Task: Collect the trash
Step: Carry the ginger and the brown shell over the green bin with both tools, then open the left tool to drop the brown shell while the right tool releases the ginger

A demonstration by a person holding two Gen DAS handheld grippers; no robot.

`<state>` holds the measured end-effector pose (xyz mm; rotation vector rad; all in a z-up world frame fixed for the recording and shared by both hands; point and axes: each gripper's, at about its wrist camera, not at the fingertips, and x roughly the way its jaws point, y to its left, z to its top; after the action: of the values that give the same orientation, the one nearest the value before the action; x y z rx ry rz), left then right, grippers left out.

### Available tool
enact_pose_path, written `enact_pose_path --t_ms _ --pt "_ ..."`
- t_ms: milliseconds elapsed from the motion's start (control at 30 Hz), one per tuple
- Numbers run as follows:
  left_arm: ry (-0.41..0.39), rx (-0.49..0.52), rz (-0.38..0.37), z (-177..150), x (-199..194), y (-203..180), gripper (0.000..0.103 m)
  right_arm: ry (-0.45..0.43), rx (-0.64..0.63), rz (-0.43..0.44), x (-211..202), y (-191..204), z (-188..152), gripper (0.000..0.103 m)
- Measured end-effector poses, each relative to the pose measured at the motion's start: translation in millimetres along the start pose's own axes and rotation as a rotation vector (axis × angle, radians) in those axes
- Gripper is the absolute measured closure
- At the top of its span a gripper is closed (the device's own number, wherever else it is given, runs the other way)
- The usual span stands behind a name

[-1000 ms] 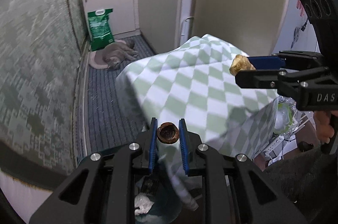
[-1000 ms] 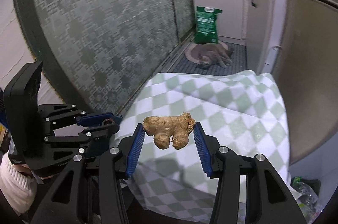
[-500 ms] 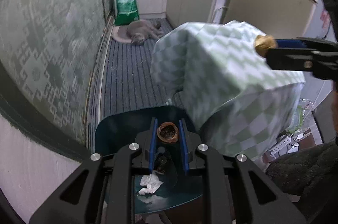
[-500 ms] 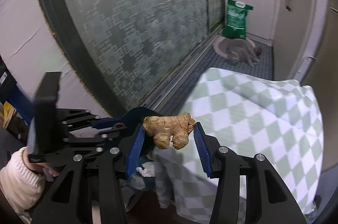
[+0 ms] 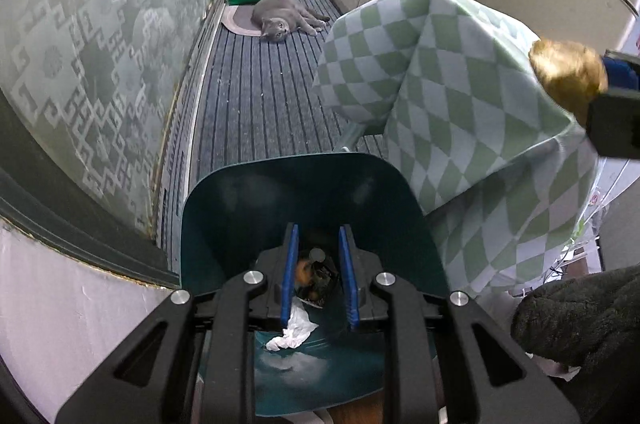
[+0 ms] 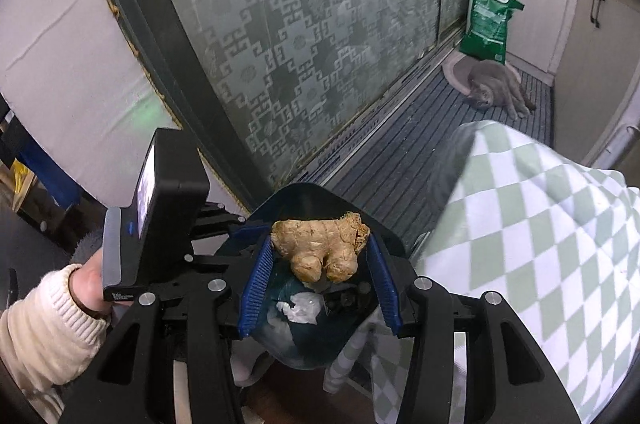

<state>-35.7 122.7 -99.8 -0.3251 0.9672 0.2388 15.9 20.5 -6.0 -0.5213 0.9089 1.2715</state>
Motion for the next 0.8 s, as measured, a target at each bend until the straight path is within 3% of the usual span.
enact_pose_path --t_ms 167,367,800 --pt "-0.018 -0.013 -0.027 -0.6 -6.2 4.4 0.081 0.045 -0.009 -0.001 17.1 3.1 0.0 0.054" --pt "-0.087 -0.048 -0.094 0.0 -23.2 8.2 0.092 0.078 -0.025 -0.006 32.4 9.2 2.4 0.054" --pt "-0.276 -0.076 -0.071 -0.7 -62.7 17.7 0.095 0.142 -0.071 -0.006 51.4 22.1 1.0 0.054"
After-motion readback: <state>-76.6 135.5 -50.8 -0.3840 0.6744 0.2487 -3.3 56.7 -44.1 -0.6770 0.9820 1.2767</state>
